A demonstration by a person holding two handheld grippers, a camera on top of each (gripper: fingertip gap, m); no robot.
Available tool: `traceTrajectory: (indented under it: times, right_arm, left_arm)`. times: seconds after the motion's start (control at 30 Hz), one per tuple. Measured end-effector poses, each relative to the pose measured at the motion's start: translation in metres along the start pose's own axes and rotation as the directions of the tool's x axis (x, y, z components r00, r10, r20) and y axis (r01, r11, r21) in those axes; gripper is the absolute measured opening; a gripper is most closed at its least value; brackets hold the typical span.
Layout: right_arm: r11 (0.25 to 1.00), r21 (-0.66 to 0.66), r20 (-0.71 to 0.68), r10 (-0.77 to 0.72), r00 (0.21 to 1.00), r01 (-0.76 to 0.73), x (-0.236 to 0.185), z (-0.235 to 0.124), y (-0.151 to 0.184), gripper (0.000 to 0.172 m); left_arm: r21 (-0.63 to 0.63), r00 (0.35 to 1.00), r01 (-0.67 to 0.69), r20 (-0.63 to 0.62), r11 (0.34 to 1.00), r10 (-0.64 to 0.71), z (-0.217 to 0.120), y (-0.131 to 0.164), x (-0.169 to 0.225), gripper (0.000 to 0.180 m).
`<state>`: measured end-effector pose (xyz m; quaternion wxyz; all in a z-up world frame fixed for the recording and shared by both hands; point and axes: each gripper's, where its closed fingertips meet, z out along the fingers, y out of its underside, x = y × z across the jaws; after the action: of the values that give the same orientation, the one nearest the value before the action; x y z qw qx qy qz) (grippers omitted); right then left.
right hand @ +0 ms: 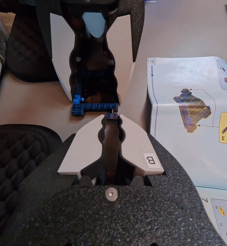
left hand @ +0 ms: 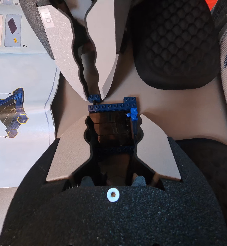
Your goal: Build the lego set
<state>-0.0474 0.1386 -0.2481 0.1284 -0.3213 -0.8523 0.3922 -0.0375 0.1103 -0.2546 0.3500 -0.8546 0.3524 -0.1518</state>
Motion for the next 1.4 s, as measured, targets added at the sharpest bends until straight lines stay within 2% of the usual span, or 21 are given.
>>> traceTrajectory:
  times: [0.47,0.8,0.93,1.0,1.07,1.13,1.2,1.23,1.3,1.4]
  right_arm:
    - [0.996,-0.029,-0.019,-0.081,0.997,0.08,-0.002,0.006,-0.005,0.016]
    - [0.999,0.041,0.036,0.027,0.999,-0.029,-0.003,0.007,-0.006,0.017]
    - [0.999,0.043,0.053,0.026,0.998,-0.028,-0.003,0.007,-0.006,0.017]
    - [0.997,0.072,0.064,0.03,0.997,-0.035,-0.005,0.002,-0.008,0.038]
    - [0.992,0.12,0.068,0.027,0.997,-0.035,-0.003,-0.008,-0.01,0.042]
    - [0.988,0.149,0.076,0.037,0.996,-0.048,-0.003,-0.019,-0.013,0.052]
    - [0.984,0.171,0.085,0.04,0.996,-0.054,-0.009,-0.025,-0.019,0.076]
    - [0.983,0.18,0.069,0.032,0.997,-0.044,-0.012,-0.024,-0.024,0.081]
    - [0.989,0.145,0.051,-0.002,0.999,-0.006,-0.021,-0.013,-0.029,0.084]
    - [1.0,0.018,0.035,-0.01,0.999,0.01,-0.031,0.007,-0.023,0.087]
  left_arm:
    - [0.005,1.0,-0.011,-0.012,1.0,0.011,0.001,-0.001,0.003,0.068]
    - [0.006,1.0,-0.009,-0.01,1.0,0.009,0.001,-0.001,0.003,0.068]
    - [0.018,1.0,-0.002,-0.019,1.0,0.003,0.001,-0.002,0.004,0.068]
    - [0.016,0.999,0.006,-0.034,1.0,-0.006,-0.004,0.0,0.003,0.071]
    - [0.056,0.999,0.033,-0.023,0.998,-0.032,-0.016,-0.002,-0.003,0.086]
    - [0.137,0.998,0.061,-0.037,0.989,-0.056,-0.034,-0.007,-0.006,0.085]
    - [0.193,0.998,0.069,-0.019,0.979,-0.067,-0.05,-0.01,-0.012,0.086]
    - [0.218,0.998,0.069,-0.001,0.974,-0.07,-0.055,-0.012,-0.015,0.085]
    - [0.2,0.998,0.056,-0.034,0.978,-0.05,-0.052,-0.01,-0.008,0.083]
    - [0.101,1.0,0.019,-0.017,0.995,-0.017,-0.045,0.002,-0.007,0.084]
